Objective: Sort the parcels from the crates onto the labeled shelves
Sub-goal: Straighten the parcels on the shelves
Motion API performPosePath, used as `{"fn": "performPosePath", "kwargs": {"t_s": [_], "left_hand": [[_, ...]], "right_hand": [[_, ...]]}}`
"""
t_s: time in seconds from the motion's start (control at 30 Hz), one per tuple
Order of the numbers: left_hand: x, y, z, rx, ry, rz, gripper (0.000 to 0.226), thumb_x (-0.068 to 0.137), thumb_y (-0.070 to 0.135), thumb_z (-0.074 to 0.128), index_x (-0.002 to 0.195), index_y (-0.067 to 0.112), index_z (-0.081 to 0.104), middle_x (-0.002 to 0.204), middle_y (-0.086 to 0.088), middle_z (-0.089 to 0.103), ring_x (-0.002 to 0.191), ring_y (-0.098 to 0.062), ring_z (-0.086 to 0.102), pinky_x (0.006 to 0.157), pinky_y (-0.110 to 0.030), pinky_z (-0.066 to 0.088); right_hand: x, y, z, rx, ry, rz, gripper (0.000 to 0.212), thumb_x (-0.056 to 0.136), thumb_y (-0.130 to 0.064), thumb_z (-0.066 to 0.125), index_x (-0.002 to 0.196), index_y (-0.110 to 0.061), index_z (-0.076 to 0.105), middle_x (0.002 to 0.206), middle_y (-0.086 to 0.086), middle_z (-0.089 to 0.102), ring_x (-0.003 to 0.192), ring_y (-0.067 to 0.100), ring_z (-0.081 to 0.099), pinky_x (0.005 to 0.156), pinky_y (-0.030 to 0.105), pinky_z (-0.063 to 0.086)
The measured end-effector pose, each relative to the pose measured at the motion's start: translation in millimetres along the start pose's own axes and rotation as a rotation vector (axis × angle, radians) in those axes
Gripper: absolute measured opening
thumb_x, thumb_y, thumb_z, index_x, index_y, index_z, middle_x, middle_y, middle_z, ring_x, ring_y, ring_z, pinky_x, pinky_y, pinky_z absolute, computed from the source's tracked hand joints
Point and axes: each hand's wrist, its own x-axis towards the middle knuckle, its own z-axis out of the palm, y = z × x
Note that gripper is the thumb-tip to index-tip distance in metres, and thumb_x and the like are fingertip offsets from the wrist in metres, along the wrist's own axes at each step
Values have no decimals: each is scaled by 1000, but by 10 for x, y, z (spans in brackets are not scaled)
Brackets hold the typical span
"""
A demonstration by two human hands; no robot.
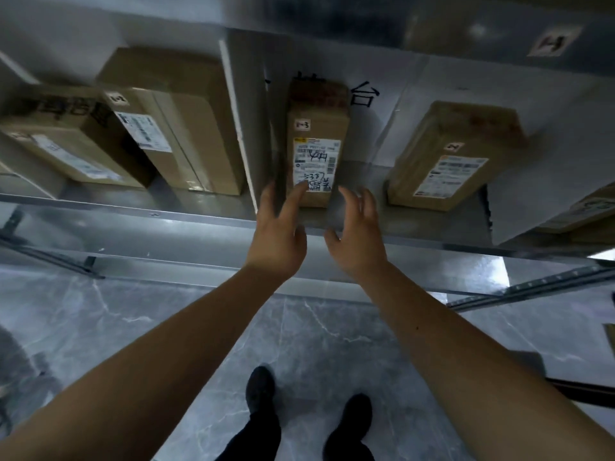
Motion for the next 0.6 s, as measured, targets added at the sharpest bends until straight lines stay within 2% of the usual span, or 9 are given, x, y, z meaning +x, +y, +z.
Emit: {"fn": "performPosePath", "kwargs": {"t_s": [0.1,0.23,0.37,0.47,0.53,0.6], "left_hand": [[159,-14,31,-71,-23,-46,88,91,-3,53,160,42,23,166,-11,15,150,-38,33,114,-52,46],[309,-45,144,-23,-36,-89,87,93,-1,51,156,50,18,168,-12,14,144,-44,38,109,-58,48],[465,-149,216,-51,-27,-121,90,91,-6,50,145,57,16,167,-11,18,139,-44,44,104,-51,50],[560,-221,302,-61,-12,-87,88,89,-10,53,144,50,20,164,-11,28,135,-40,48,100,-46,52],[623,-261,366,-69,25,-73,86,86,-10,57,143,45,23,162,-11,31,136,-36,46,100,-38,47],[674,-288,421,-80,49,-74,85,84,-10,58,141,42,25,160,-11,33,135,-35,46,99,-37,45]], "right_hand": [[171,-62,53,40,97,-35,78,87,-18,78,152,-17,35,163,23,23,151,38,31,117,48,41],[439,-41,115,89,185,-143,69,85,-8,76,140,-17,36,153,23,34,139,34,43,108,41,49],[631,40,215,99,222,-267,65,85,1,73,134,-19,34,150,26,36,136,37,49,101,38,55],[702,98,274,106,254,-318,64,84,9,71,129,-19,36,146,27,40,129,36,55,97,39,58],[727,135,325,118,261,-330,62,83,12,69,127,-19,37,146,26,39,128,35,55,95,42,60],[750,175,373,126,249,-330,58,85,12,66,125,-21,39,150,24,36,129,35,56,96,44,60]]}}
